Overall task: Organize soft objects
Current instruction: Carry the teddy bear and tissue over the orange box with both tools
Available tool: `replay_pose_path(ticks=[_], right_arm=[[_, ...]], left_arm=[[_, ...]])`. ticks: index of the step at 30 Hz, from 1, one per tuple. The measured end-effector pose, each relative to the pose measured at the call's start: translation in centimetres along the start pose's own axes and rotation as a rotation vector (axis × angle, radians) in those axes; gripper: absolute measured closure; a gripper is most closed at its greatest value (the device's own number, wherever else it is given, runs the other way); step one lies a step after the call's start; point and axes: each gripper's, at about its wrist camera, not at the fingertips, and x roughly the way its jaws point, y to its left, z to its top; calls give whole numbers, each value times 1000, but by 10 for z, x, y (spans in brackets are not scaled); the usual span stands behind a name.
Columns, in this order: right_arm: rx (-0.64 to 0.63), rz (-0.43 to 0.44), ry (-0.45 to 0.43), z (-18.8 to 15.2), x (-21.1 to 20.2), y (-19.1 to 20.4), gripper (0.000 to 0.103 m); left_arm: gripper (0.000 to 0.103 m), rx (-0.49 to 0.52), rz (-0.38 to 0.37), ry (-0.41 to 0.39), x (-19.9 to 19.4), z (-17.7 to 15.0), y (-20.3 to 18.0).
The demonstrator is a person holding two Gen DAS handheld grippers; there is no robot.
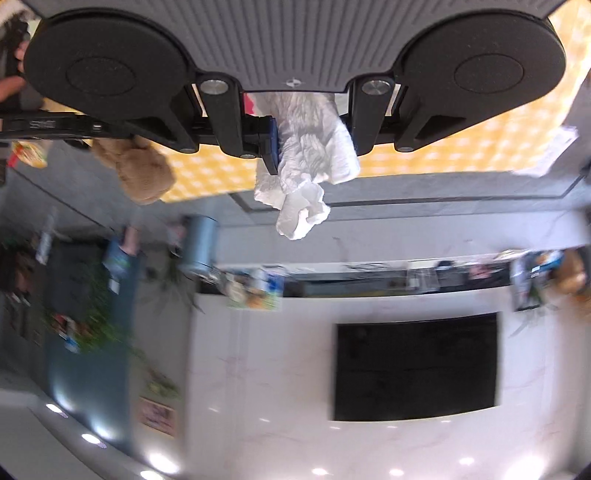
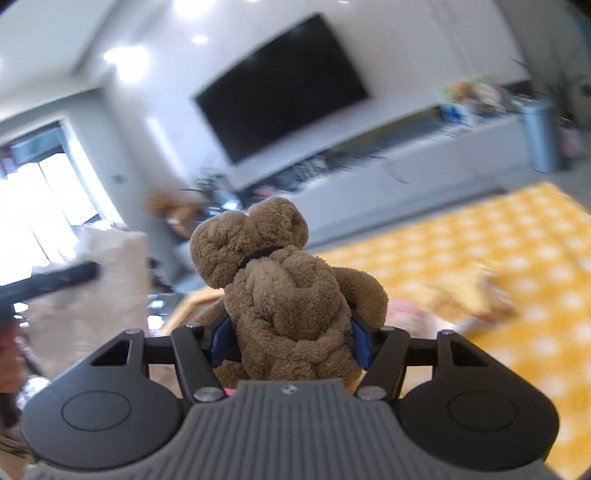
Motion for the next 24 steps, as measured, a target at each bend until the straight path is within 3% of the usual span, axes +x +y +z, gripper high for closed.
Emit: replay_pose_path(ticks=[4, 8, 13, 15, 24], right_arm=[[9, 81, 9, 2, 17, 33, 41], [15, 69, 46, 1, 38, 61, 41], [60, 85, 120, -9, 73, 86, 41], [24, 109, 175, -16, 89, 99, 40], [-248, -93, 332, -61, 183, 162, 41]], left_arm=[[82, -91, 38, -46, -4, -9, 32], [82, -206, 51, -57, 6, -13, 60], [82, -297, 82, -30, 20, -27, 98], [82, -336, 73, -10, 22, -36, 117], [82, -365, 101, 27, 32, -52, 137]])
